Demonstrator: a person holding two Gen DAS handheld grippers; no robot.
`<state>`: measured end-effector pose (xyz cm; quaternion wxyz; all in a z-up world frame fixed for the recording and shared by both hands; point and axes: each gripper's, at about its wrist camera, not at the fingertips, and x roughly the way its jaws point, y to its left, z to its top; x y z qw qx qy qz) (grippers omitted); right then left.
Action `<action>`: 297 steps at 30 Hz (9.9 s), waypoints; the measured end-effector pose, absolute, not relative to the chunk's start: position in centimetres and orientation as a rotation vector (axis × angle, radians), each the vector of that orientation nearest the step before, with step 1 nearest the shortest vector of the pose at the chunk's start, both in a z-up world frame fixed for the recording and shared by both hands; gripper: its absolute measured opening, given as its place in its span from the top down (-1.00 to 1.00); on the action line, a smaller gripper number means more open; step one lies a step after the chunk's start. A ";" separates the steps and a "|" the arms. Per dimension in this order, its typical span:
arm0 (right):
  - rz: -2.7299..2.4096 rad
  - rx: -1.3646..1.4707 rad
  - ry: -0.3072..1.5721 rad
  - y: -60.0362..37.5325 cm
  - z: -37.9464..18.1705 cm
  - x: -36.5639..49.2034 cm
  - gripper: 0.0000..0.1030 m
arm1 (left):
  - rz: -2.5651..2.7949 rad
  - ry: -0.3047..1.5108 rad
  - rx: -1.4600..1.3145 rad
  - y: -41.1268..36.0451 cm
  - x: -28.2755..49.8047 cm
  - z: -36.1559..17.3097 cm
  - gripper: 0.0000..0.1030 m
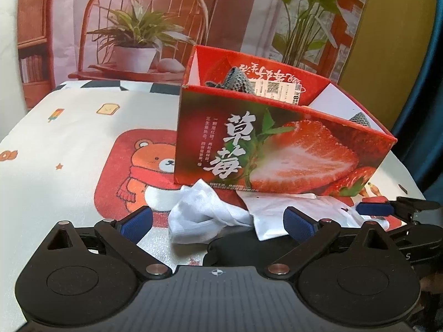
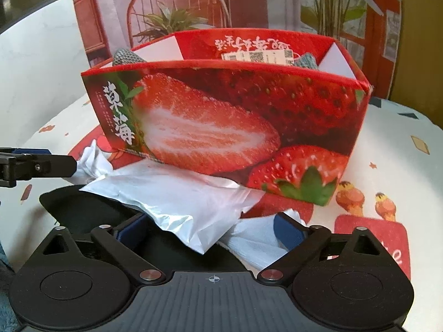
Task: Organize soft objects
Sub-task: 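Close both grippers on the clear cable bag and lift it, then carry the cable bag into the red box and open both grippers, then withdraw both tools from the box to the black eye mask, then lower both tools onto the black eye mask in front of the box, then close both grippers on the black eye mask and lift it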
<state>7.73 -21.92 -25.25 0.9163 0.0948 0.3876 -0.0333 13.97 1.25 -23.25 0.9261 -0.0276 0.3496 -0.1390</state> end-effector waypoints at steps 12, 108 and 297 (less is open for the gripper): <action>-0.035 0.244 0.675 -23.6 -22.3 9.0 -0.31 | -0.434 0.698 0.009 0.2 15.7 -21.3 -0.44; -0.034 0.165 0.551 -27.9 -12.0 16.6 0.57 | -0.544 0.589 -0.023 -4.9 25.3 -12.9 0.14; -0.204 0.612 0.715 -22.6 -26.3 0.3 -0.51 | -0.518 0.794 -0.163 1.8 10.8 -25.1 -0.26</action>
